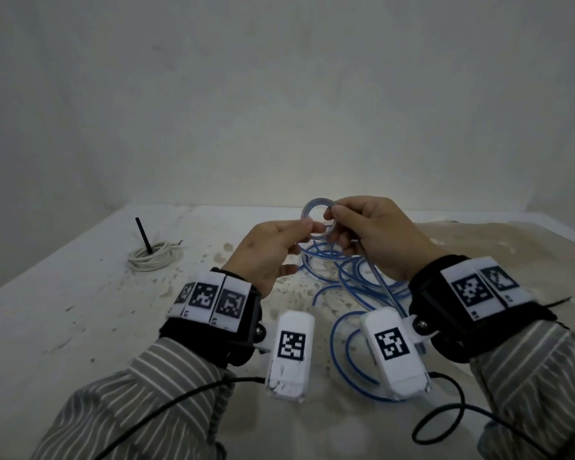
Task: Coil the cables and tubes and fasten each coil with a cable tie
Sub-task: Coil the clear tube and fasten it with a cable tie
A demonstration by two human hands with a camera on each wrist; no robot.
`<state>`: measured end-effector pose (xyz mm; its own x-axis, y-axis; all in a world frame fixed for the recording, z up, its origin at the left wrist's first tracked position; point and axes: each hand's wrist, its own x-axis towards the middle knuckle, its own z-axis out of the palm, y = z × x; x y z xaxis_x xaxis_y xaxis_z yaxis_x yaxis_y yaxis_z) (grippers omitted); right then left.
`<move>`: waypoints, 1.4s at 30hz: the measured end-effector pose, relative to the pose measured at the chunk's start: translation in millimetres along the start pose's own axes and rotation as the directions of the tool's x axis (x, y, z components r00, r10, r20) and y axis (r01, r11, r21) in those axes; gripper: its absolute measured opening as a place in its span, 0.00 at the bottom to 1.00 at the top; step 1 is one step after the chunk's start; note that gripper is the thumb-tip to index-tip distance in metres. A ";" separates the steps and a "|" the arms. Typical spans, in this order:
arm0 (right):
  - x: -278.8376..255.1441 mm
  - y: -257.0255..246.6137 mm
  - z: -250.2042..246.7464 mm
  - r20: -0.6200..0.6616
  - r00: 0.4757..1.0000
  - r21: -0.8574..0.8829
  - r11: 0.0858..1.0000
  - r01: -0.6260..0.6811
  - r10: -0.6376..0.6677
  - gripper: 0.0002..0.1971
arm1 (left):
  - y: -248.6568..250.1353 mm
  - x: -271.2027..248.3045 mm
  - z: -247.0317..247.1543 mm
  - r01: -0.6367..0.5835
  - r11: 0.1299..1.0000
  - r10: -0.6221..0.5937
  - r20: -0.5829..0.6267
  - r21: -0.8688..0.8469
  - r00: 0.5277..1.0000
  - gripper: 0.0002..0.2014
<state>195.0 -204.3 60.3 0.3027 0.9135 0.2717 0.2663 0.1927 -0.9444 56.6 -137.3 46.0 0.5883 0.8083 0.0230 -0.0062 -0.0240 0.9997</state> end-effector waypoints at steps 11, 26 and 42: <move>-5.2 -15.4 -6.0 0.202 0.978 -0.621 0.766 0.167 -0.050 0.13 | 26.4 0.2 -24.6 -0.075 0.958 0.020 0.194 0.279 0.981 0.03; -5.9 -1.9 3.9 -0.025 0.999 0.357 0.934 -0.033 0.044 0.10 | 10.5 1.7 7.6 -0.033 0.872 0.057 0.035 -0.488 0.998 0.07; -16.7 -7.8 -18.0 0.105 0.987 -0.453 0.878 0.154 -0.119 0.09 | 24.2 0.4 -8.2 -0.135 0.954 0.092 0.169 0.266 0.981 0.13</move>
<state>204.3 -227.5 66.4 0.1712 0.9164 0.3617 0.6954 0.1477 -0.7032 50.0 -132.7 70.2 0.7137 0.6913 0.1130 0.1298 -0.2891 0.9485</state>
